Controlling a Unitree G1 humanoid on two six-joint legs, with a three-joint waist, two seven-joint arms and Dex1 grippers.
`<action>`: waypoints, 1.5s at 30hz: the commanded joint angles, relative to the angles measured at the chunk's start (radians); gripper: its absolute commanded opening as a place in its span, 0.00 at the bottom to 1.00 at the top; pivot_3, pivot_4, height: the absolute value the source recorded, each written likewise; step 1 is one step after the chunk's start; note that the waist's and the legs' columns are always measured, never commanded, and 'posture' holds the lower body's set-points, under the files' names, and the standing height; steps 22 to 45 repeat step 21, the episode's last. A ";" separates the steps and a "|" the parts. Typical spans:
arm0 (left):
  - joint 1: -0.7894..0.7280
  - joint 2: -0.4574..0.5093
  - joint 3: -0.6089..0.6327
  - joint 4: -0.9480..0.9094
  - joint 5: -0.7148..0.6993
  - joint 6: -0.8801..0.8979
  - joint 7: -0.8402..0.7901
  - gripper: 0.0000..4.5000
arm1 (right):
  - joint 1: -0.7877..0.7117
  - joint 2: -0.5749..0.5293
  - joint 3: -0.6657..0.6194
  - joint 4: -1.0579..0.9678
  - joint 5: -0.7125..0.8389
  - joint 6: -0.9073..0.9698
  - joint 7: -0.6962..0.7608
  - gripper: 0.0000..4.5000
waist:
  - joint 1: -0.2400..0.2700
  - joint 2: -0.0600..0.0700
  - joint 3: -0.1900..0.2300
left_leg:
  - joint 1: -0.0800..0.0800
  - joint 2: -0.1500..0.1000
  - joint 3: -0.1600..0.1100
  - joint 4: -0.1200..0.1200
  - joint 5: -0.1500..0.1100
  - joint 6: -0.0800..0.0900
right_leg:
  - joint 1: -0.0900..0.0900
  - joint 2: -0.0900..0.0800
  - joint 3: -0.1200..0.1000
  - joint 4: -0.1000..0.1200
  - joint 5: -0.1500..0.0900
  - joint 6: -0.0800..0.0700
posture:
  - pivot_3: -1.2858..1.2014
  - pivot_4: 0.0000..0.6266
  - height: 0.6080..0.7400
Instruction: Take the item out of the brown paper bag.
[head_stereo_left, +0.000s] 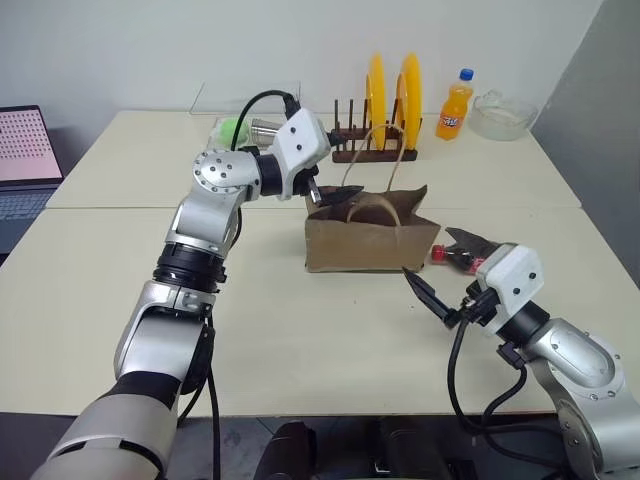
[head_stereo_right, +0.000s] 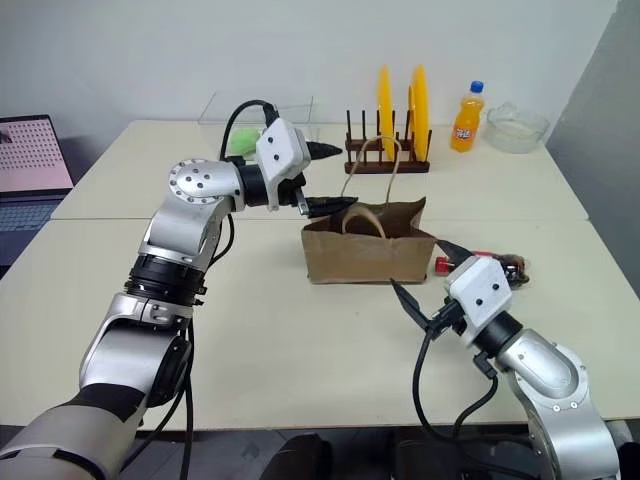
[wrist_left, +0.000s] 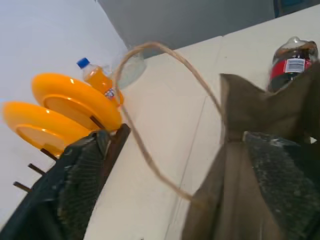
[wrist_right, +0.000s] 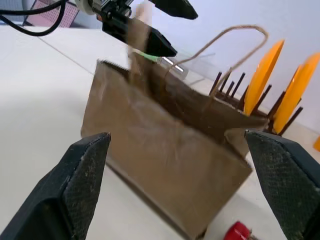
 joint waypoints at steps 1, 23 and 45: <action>0.042 0.076 0.102 -0.161 -0.067 0.086 0.019 0.99 | -0.009 -0.005 -0.011 0.004 0.001 -0.054 -0.014 1.00 | -0.005 0.000 0.000 | 0.000 0.000 0.000 0.000 0.000 0.000 | 0.000 0.000 0.000 0.000 0.000 0.000 | 0.52 0.24 1.00; 1.110 -0.149 0.312 -0.829 0.018 0.123 0.633 0.99 | 0.251 0.158 -0.038 0.330 -0.095 -0.538 -0.157 1.00 | 0.013 0.001 -0.003 | 0.006 0.000 -0.002 -0.002 -0.001 0.001 | 0.008 -0.001 0.000 -0.005 -0.001 -0.001 | 0.52 0.24 1.00; 1.110 -0.149 0.312 -0.829 0.018 0.123 0.633 0.99 | 0.251 0.158 -0.038 0.330 -0.095 -0.538 -0.157 1.00 | 0.013 0.001 -0.003 | 0.006 0.000 -0.002 -0.002 -0.001 0.001 | 0.008 -0.001 0.000 -0.005 -0.001 -0.001 | 0.52 0.24 1.00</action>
